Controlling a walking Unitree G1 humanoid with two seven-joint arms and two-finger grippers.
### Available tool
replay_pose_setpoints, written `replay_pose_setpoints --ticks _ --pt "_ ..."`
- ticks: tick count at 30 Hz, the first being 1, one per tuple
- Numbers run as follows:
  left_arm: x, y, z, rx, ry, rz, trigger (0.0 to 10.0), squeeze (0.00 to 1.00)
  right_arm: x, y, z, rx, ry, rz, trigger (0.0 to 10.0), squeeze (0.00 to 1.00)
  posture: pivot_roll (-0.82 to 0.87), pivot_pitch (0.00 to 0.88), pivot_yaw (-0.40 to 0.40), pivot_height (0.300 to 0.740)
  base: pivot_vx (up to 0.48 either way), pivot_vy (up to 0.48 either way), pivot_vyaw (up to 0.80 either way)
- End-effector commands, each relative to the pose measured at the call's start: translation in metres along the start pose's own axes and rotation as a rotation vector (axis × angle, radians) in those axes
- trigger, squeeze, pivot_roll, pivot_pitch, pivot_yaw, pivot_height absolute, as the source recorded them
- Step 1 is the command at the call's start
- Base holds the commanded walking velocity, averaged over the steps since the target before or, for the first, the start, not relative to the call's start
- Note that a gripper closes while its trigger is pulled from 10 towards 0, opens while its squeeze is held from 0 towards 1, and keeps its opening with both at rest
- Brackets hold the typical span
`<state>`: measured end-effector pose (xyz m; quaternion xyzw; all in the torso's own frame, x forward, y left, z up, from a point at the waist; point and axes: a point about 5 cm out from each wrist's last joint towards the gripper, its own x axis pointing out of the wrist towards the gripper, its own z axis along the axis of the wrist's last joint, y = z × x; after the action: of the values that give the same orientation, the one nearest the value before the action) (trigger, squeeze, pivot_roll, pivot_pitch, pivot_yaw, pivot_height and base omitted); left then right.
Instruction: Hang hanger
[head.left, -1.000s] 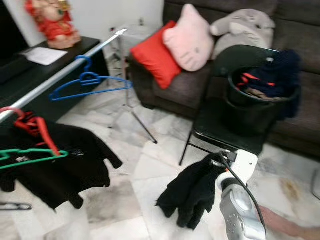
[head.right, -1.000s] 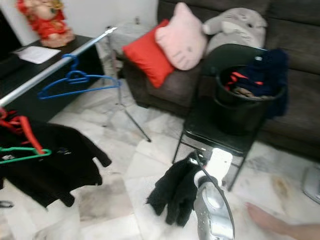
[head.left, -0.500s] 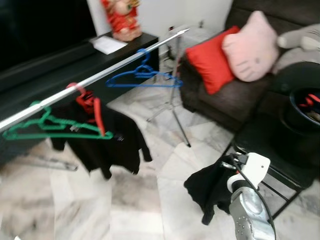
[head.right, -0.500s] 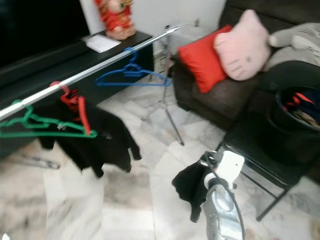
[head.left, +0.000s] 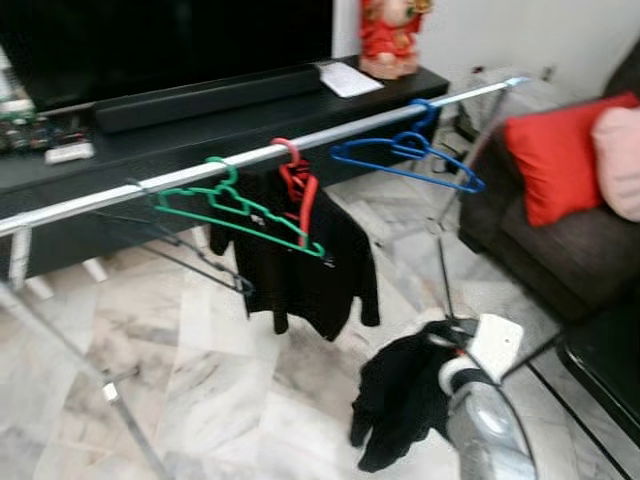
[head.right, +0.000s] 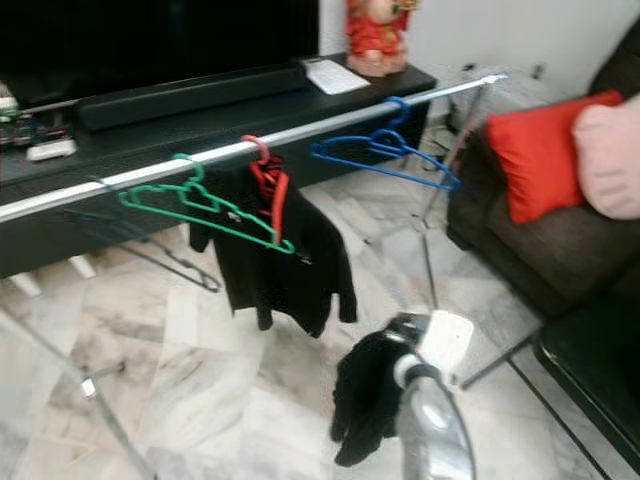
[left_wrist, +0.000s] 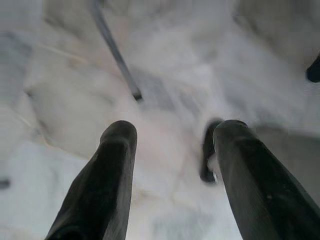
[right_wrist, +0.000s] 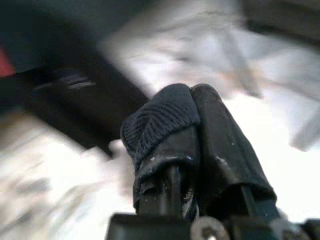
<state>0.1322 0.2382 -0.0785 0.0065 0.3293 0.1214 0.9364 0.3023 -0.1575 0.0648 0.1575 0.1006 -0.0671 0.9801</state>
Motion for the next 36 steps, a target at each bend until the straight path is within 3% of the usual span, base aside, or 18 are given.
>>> replay_pose_setpoints --ticks 1,3,5,7,13,18,24,30,36 --pt "-0.005 0.000 -0.007 0.003 0.006 0.007 10.0 0.00 0.000 -0.009 0.002 0.004 -0.005 -0.006 10.0 0.00 0.02 0.177 -0.043 0.740 0.000 0.000 0.80" --pt "0.004 -0.002 0.012 0.039 -0.073 -0.007 10.0 0.00 0.000 -0.011 0.000 0.004 0.002 0.001 10.0 0.00 0.02 0.177 -0.045 0.740 0.000 0.000 0.80" --pt "0.021 -0.007 0.071 0.060 -0.309 -0.018 10.0 0.00 -0.002 -0.012 -0.002 0.010 0.010 0.009 10.0 0.00 0.02 0.173 -0.052 0.740 0.000 0.000 0.80" --pt "0.024 -0.007 0.108 0.051 -0.433 -0.031 10.0 0.00 -0.003 -0.015 -0.006 0.008 0.013 0.008 10.0 0.00 0.02 0.168 -0.051 0.740 0.000 0.000 0.80" --pt "0.024 -0.018 0.108 0.047 -0.437 -0.086 10.0 0.00 -0.005 -0.027 -0.017 -0.014 0.018 -0.016 10.0 0.00 0.04 0.128 -0.033 0.740 0.000 0.000 0.62" --pt "0.024 -0.016 0.108 0.025 -0.442 -0.067 10.0 0.00 -0.004 -0.033 -0.018 0.012 -0.012 -0.061 10.0 0.00 0.04 0.100 -0.013 0.740 0.000 0.000 0.00" --pt "0.020 -0.017 0.114 0.042 -0.455 -0.053 10.0 0.00 -0.007 -0.034 -0.023 -0.022 -0.014 -0.060 10.0 0.00 0.03 0.073 -0.002 0.740 0.000 0.000 0.00" --pt "0.018 -0.020 0.115 0.024 -0.472 -0.050 10.0 0.00 -0.008 -0.033 -0.020 -0.030 -0.050 -0.039 10.0 0.00 0.02 0.118 -0.019 0.740 0.000 0.000 0.00" --pt "0.015 -0.022 0.116 0.009 -0.479 -0.042 10.0 0.00 -0.009 -0.029 -0.015 -0.037 -0.077 -0.004 10.0 0.00 0.02 0.133 -0.039 0.740 0.000 -0.417 0.00"
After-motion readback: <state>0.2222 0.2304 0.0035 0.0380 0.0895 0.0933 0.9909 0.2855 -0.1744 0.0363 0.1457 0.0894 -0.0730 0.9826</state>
